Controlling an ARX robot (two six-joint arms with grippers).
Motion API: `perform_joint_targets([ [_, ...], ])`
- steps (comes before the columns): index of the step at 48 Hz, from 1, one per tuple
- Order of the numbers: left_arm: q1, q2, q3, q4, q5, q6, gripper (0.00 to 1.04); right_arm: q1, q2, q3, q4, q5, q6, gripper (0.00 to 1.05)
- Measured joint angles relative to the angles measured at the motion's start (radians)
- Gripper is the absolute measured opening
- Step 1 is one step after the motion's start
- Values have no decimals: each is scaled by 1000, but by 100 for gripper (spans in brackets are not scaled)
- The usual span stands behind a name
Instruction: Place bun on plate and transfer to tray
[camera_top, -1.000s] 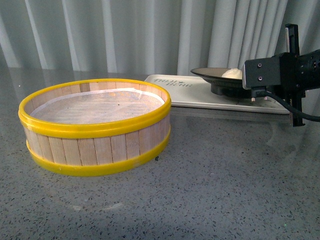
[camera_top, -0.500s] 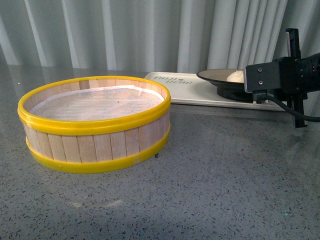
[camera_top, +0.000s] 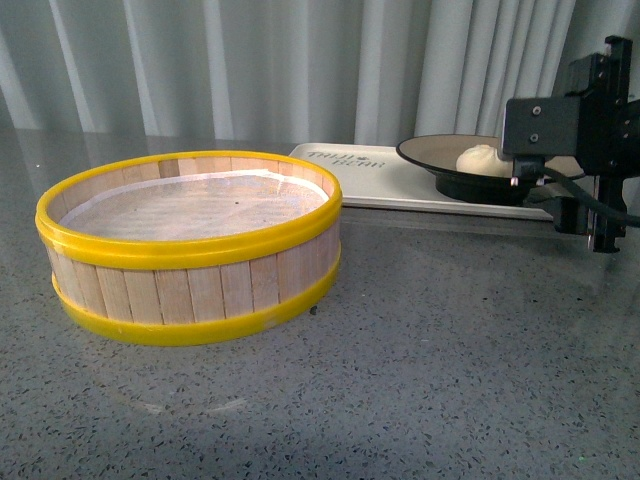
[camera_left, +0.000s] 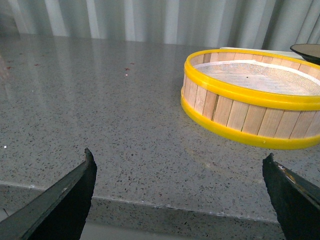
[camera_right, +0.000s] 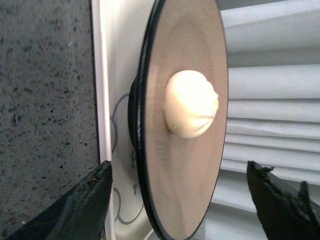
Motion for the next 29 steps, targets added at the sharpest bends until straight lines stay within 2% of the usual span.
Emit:
perform_joint_targets([
  [5, 0, 0, 0, 0, 0, 0, 98, 27, -104, -77, 37, 34, 134, 98],
  [8, 0, 0, 0, 0, 0, 0, 98, 43, -184, -133, 65, 76, 247, 95],
  [15, 0, 0, 0, 0, -1, 0, 98, 30, -395, -200, 87, 278, 701, 96],
  [20, 0, 0, 0, 0, 0, 0, 98, 11, -422, -203, 92, 292, 879, 95],
  [25, 0, 0, 0, 0, 0, 0, 98, 10, -460, -379, 268, 284, 1218, 73],
  [29, 0, 0, 0, 0, 0, 0, 98, -8, -540, -532, 346, 241, 1368, 55],
])
